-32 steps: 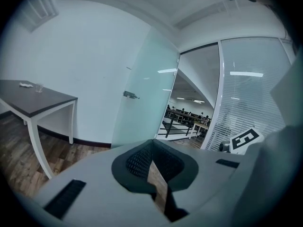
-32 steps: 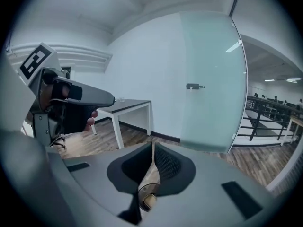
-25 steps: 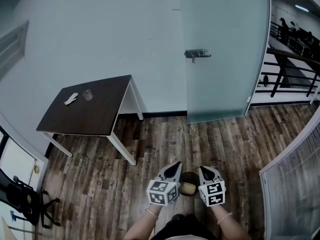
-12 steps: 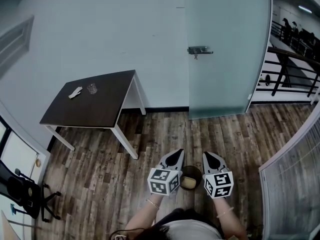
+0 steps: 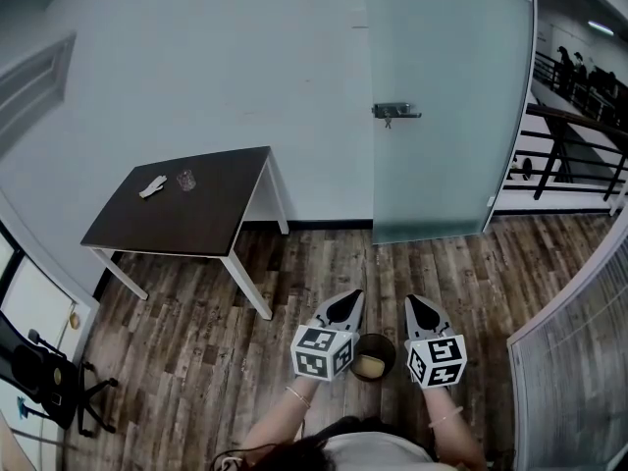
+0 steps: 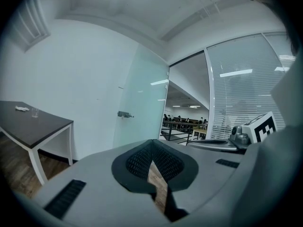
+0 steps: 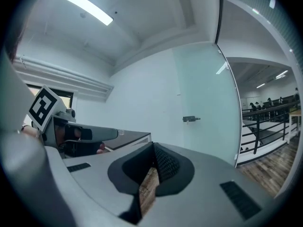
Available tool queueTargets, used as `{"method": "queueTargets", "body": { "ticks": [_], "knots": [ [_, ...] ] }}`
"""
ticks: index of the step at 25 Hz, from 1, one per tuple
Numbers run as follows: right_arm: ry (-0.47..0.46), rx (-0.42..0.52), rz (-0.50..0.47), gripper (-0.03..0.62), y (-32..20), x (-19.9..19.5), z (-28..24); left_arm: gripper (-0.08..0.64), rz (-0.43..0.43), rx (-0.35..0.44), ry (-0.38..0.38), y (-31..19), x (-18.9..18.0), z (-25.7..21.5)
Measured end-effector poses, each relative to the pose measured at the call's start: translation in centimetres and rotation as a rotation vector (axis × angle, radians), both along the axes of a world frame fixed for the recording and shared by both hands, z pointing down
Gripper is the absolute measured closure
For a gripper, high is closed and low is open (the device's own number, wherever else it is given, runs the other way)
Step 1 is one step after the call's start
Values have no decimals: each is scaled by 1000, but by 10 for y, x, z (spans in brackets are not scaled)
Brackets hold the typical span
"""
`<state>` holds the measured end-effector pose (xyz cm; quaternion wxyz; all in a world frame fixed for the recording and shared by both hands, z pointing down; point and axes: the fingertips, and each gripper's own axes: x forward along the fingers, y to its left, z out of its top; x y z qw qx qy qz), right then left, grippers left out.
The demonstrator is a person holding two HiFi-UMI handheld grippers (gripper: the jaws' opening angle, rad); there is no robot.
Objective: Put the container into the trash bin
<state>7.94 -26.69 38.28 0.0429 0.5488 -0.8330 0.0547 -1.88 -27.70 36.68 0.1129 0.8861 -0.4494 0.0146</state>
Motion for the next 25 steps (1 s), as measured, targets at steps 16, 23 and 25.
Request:
{"method": "queueTargets", "body": {
  "ticks": [16, 23, 25],
  "knots": [
    [76, 26, -29, 586, -2, 3, -15, 541, -12, 11, -3, -6, 0, -4],
    [85, 27, -40, 584, -6, -4, -14, 541, -15, 2, 3, -12, 0, 2],
    [86, 28, -42, 584, -8, -6, -16, 541, -12, -2, 3, -13, 1, 3]
  ]
}}
